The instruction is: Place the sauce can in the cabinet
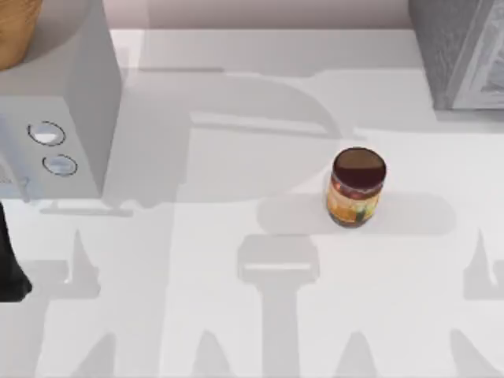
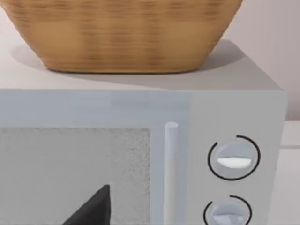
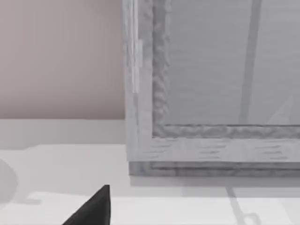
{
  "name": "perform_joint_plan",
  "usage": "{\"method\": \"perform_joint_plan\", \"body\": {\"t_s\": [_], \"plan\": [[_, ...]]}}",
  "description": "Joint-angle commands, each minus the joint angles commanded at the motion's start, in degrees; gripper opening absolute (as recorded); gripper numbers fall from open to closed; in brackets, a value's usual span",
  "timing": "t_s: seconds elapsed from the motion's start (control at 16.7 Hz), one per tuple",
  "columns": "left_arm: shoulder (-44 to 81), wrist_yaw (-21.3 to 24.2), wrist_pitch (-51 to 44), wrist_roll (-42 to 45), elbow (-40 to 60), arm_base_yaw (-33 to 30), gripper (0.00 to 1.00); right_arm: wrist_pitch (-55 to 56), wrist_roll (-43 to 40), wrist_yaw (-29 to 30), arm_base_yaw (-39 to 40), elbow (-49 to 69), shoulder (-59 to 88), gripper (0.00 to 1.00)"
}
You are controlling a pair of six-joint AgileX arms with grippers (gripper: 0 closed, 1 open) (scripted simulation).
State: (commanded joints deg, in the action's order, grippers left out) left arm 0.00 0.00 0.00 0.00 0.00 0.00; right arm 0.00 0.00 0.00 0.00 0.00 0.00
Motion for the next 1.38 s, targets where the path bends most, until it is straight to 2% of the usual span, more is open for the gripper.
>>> {"method": "perform_joint_plan", "body": {"t_s": [0.24, 0.54, 0.84, 1.38], "plan": [[0.00, 0.00, 0.00, 0.00, 0.00, 0.00, 1.00, -0.21, -0.93, -1.28, 0.26, 0.95, 1.50, 1.00], [0.00, 0.00, 0.00, 0.00, 0.00, 0.00, 1.00, -2.46, -8.83, -10.62, 1.03, 8.38, 14.33, 1.00], [0.00, 0.00, 0.00, 0.00, 0.00, 0.00, 1.00, -6.91, -22.72, -25.36, 0.90, 20.69, 37.69, 1.00], [0.00, 0.00, 0.00, 0.00, 0.00, 0.00, 1.00, -16.77, -54.72, -57.03, -0.04, 47.89, 90.74, 1.00]]}}
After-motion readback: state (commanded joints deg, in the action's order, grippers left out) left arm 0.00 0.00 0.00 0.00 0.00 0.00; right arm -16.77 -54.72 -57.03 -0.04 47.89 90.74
